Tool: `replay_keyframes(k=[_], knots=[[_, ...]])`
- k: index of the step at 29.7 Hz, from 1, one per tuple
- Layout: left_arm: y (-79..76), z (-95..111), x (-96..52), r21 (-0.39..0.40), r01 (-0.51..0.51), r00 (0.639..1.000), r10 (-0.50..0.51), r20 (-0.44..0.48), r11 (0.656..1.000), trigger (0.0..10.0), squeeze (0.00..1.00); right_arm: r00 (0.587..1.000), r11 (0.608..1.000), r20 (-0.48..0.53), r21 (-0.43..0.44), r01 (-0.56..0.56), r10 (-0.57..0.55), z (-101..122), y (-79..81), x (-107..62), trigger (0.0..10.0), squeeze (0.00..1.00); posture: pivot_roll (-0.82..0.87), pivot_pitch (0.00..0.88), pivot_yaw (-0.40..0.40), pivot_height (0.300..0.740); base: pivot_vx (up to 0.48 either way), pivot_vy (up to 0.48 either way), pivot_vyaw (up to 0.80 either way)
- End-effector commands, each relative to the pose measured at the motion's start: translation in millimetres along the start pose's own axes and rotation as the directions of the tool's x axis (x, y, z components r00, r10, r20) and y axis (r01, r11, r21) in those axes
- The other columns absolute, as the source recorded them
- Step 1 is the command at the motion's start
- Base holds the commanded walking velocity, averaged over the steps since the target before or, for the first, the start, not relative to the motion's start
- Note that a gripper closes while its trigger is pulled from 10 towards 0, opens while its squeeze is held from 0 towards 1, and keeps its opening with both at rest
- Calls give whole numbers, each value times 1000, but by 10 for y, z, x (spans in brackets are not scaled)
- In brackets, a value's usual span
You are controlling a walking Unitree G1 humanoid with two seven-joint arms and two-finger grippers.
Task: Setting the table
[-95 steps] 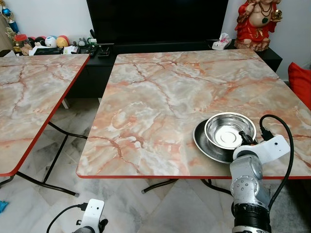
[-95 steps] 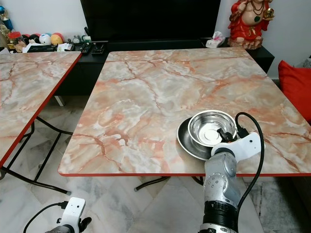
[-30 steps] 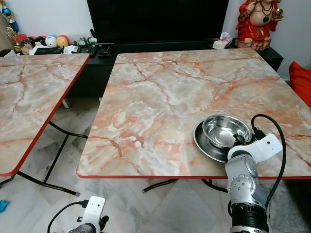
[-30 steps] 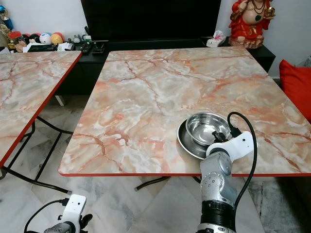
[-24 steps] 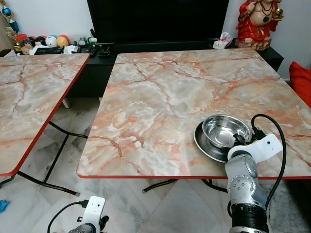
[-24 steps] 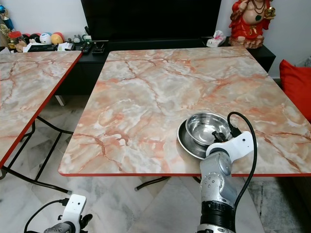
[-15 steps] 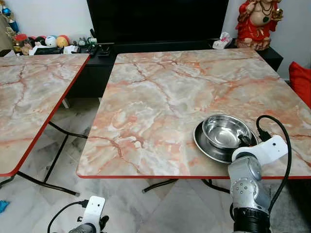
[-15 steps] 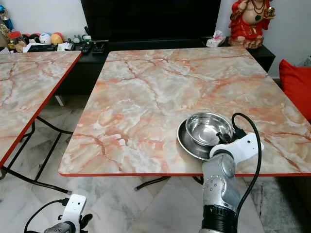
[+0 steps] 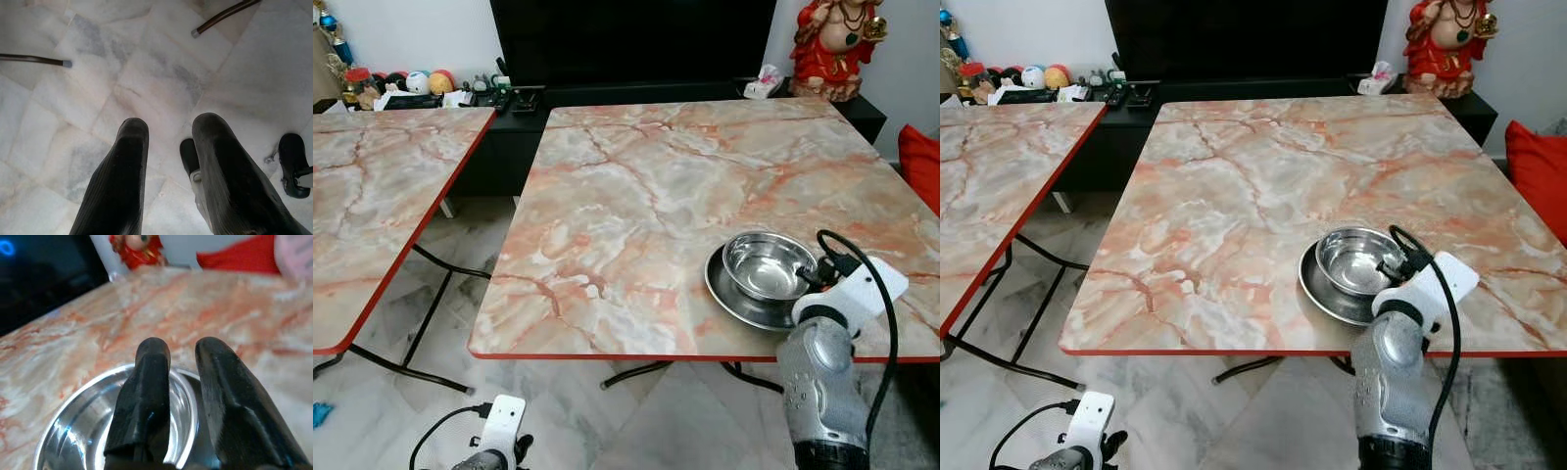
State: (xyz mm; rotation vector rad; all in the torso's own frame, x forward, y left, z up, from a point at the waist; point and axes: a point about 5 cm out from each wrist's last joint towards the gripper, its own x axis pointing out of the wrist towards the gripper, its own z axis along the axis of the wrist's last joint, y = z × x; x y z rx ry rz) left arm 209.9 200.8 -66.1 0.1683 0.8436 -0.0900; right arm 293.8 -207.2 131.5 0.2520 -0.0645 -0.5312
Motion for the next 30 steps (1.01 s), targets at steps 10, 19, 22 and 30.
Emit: replay_keyframes(k=[10,19,22,30], knots=[[0,-89,-25,-20,-7,1000,7,-10,1000,10000,0,939,926,90,-218,-308,333,43,64,-176,10000,0,-48,0,24,740,0,0,0],[38,-156,-49,-5,-8,1000,8,-24,1000,10000,0,908,877,68,-298,-378,414,-23,23,-280,10000,0,-62,0,30,740,0,0,0],[41,-162,-51,-7,-9,1000,9,-25,1000,10000,0,907,873,51,-295,-387,419,-73,18,-322,10000,0,-62,0,30,740,0,0,0],[26,-165,-49,-50,-8,1000,7,-24,999,10000,0,906,879,46,-267,-395,421,-114,74,-401,10000,0,-76,0,27,740,0,0,0]])
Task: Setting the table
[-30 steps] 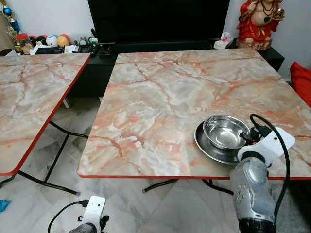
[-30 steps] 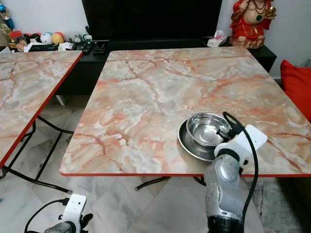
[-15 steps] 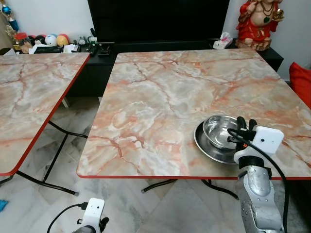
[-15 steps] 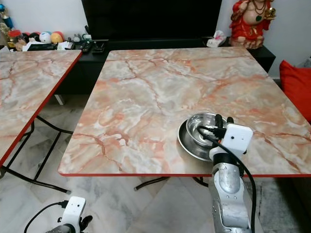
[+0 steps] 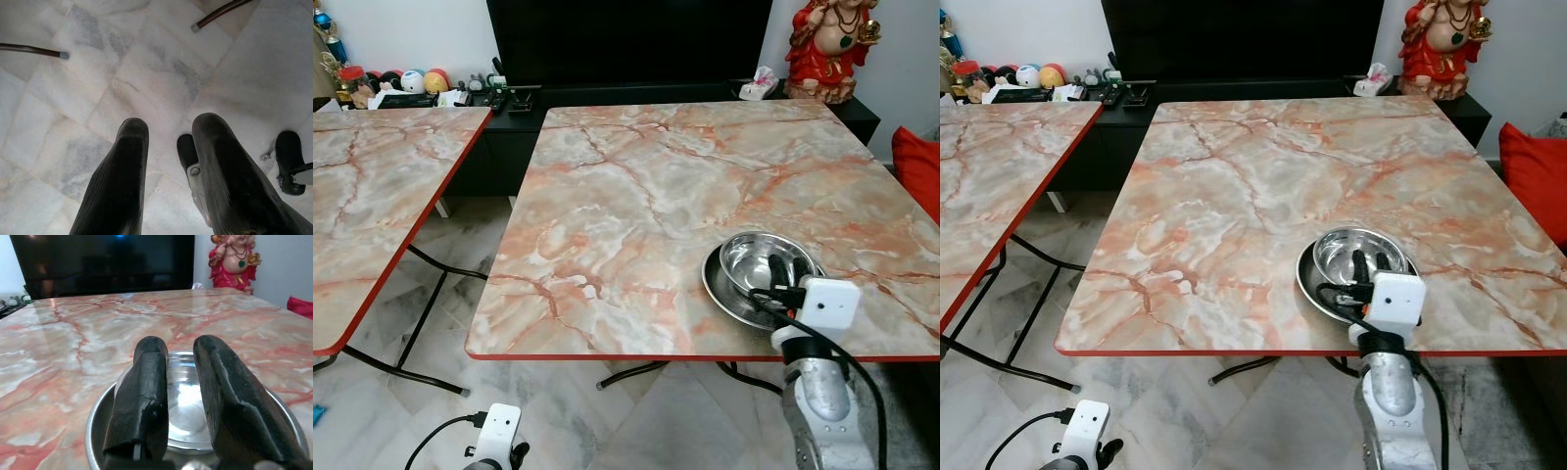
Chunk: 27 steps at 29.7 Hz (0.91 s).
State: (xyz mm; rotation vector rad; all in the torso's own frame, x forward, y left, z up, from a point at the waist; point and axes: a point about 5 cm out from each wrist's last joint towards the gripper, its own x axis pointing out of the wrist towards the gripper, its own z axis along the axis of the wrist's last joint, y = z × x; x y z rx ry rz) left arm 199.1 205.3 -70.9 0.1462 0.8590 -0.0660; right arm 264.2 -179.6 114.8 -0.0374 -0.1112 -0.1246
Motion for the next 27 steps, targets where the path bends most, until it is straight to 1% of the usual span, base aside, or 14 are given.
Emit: replay_keyframes(k=[1,4,5,6,15,27], knots=[[-1,-44,-12,-27,6,1000,-6,-4,1000,10000,0,999,1000,35,-2,2,-2,78,12,10,10000,0,-75,0,26,740,0,0,0],[-7,-51,-13,-28,7,1000,-7,-7,1000,10000,0,999,1000,34,4,9,-9,80,17,31,10000,0,-68,0,24,740,0,405,0],[-7,-61,-15,-27,5,1000,-6,-12,1000,10000,0,999,999,46,32,17,-19,97,29,52,10000,0,-66,0,21,740,0,442,0],[-7,-65,-15,-28,5,1000,-6,-13,1000,10000,0,999,999,50,37,17,-19,106,34,59,10000,0,-64,0,19,740,0,446,0],[10,-80,-21,-33,1,1000,-2,-19,999,10000,0,998,999,61,37,6,-9,133,52,81,10000,0,-63,0,16,740,0,476,0],[-39,-58,-8,-30,10,1000,-11,-16,1000,10000,0,998,998,62,57,6,-10,140,105,113,10000,0,-60,0,14,740,0,480,0]])
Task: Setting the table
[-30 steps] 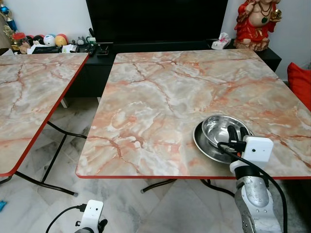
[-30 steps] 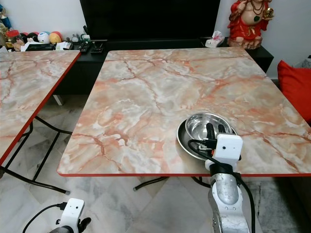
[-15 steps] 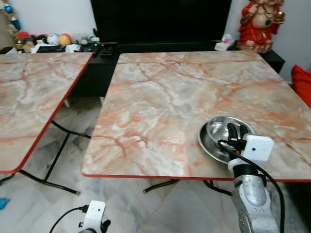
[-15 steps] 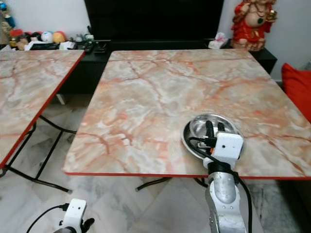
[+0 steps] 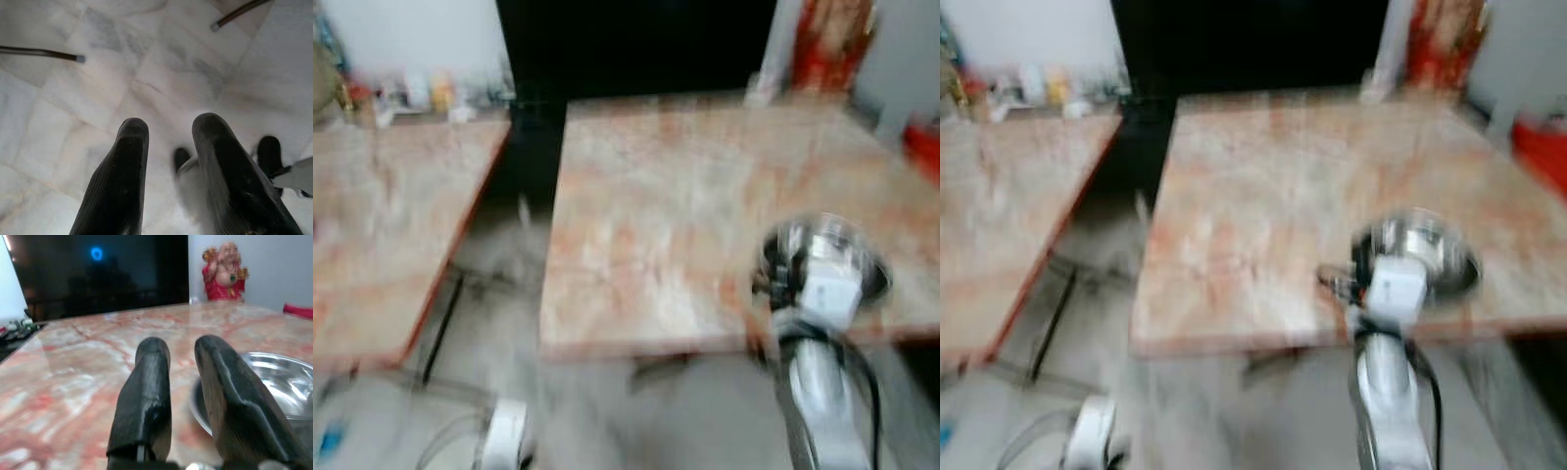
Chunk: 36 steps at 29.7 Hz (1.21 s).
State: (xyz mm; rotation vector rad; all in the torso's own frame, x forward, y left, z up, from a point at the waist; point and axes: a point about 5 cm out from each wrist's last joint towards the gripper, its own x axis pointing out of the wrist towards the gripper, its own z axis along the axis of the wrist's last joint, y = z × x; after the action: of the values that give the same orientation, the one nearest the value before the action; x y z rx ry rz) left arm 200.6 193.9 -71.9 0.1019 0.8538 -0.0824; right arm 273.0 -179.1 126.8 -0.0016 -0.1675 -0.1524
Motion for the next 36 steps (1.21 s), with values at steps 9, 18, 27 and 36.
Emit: replay_keyframes(k=[9,18,27,36], knots=[[79,-49,-20,-1,-26,999,26,-19,1000,10000,0,1000,999,19,35,-26,25,64,129,52,10000,0,-57,0,9,740,0,480,0],[96,-4,-11,-3,-33,999,33,-11,999,10000,0,1000,999,25,31,-15,14,101,127,89,10000,0,-59,0,12,740,0,480,0],[92,-27,-15,-12,-36,999,36,-17,999,10000,0,1000,999,23,39,-12,11,112,140,109,10000,0,-47,0,12,740,0,480,0],[90,-38,-18,-13,-36,999,36,-19,999,10000,0,1000,999,18,43,-14,13,112,164,115,10000,0,-45,0,12,740,0,474,0]])
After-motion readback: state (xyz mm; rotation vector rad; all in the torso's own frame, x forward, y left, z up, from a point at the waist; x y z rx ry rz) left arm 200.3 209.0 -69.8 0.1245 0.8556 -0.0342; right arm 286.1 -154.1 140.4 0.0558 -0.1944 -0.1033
